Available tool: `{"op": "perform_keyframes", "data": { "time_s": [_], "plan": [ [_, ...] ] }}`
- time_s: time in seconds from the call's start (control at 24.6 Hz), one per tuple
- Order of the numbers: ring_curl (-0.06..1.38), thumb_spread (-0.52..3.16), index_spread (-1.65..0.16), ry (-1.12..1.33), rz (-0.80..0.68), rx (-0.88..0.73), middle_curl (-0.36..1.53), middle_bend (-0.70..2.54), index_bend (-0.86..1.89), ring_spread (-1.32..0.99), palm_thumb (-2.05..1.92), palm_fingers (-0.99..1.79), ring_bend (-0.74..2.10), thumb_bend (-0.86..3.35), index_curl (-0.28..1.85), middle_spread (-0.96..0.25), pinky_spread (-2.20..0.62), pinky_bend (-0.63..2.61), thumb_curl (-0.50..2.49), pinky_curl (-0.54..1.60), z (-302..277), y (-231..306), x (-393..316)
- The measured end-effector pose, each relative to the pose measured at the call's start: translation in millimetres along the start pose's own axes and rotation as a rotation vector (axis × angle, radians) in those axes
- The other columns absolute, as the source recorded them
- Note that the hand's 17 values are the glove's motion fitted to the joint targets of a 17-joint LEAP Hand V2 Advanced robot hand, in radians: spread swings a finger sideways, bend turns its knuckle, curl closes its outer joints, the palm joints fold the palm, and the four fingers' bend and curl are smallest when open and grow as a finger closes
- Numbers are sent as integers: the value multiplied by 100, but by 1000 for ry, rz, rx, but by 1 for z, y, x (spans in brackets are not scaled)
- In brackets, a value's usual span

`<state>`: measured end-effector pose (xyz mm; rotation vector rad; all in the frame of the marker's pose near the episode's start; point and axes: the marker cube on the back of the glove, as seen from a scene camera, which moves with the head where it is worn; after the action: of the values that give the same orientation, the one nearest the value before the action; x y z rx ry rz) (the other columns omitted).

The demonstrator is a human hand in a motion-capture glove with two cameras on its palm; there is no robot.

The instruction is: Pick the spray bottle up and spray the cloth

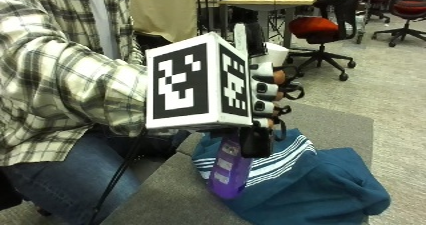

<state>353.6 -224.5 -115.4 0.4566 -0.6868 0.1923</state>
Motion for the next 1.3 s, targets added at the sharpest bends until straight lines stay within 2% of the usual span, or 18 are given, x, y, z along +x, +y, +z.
{"op": "perform_keyframes", "data": {
  "time_s": [0.57,1.3],
  "plan": [
    [48,17,-30,-352,-111,62,52,48,17,-21,108,123,55,-3,54,-17,-13,48,81,37,6,9,-60],
    [48,16,-30,-508,-222,-34,52,48,17,-21,108,123,55,-3,54,-16,-13,48,81,37,96,-1,-112]
  ]
}}
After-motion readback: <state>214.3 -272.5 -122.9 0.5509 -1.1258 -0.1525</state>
